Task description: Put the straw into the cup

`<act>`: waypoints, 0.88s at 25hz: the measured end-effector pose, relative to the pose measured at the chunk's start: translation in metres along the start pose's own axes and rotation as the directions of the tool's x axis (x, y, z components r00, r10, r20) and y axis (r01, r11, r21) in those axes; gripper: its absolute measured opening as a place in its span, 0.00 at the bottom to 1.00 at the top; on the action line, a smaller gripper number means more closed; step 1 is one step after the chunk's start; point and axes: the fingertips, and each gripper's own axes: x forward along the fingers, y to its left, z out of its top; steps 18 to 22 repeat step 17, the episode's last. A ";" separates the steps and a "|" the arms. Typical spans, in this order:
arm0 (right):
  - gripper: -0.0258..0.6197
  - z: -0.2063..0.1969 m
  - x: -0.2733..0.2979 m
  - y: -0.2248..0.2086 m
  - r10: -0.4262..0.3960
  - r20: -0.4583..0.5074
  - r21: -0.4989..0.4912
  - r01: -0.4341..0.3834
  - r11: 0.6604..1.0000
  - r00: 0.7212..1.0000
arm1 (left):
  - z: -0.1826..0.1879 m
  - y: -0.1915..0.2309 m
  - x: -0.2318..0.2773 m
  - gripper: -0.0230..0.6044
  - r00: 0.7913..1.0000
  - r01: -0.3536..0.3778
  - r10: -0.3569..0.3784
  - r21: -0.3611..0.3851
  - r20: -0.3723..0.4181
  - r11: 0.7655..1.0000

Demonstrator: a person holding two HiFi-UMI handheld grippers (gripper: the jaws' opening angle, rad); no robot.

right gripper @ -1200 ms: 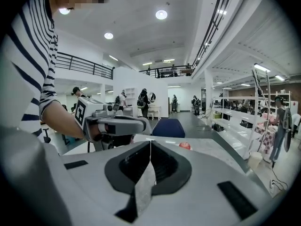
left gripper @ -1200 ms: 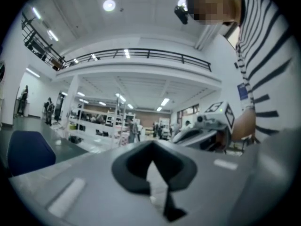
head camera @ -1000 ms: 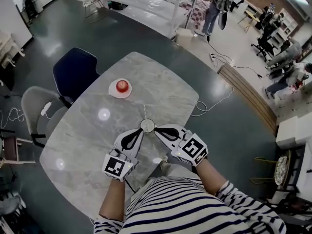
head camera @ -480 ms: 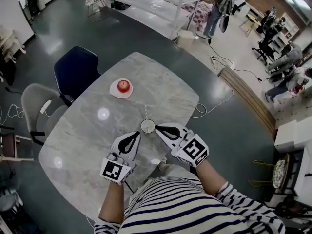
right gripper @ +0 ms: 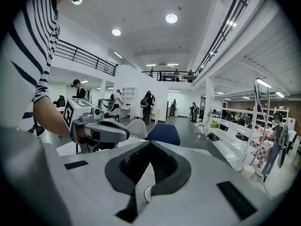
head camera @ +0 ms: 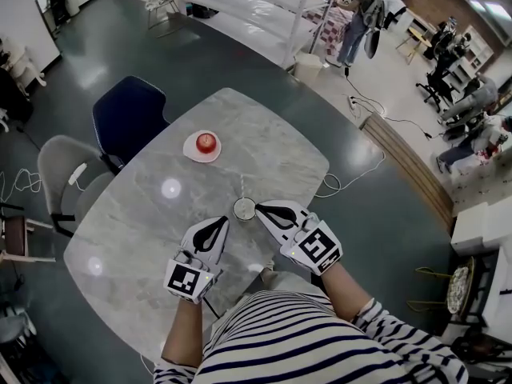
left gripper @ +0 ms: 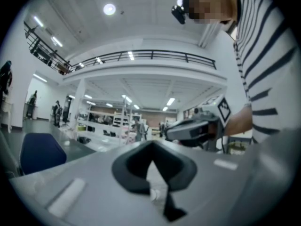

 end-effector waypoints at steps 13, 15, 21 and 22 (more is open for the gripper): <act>0.05 -0.006 0.004 0.000 0.014 -0.015 0.001 -0.014 1.000 1.000 | -0.006 0.003 0.002 0.05 1.000 -0.003 0.003 -0.014 -0.011 1.000; 0.05 -0.007 0.004 0.000 0.014 -0.018 0.002 -0.014 1.000 1.000 | -0.006 0.005 0.002 0.05 1.000 -0.009 0.009 -0.017 -0.011 1.000; 0.05 -0.009 0.005 -0.001 0.016 -0.022 0.002 -0.016 1.000 1.000 | -0.007 0.006 0.002 0.05 1.000 -0.015 0.015 -0.020 -0.011 1.000; 0.05 -0.009 0.005 -0.001 0.016 -0.022 0.002 -0.016 1.000 1.000 | -0.007 0.006 0.002 0.05 1.000 -0.015 0.015 -0.020 -0.011 1.000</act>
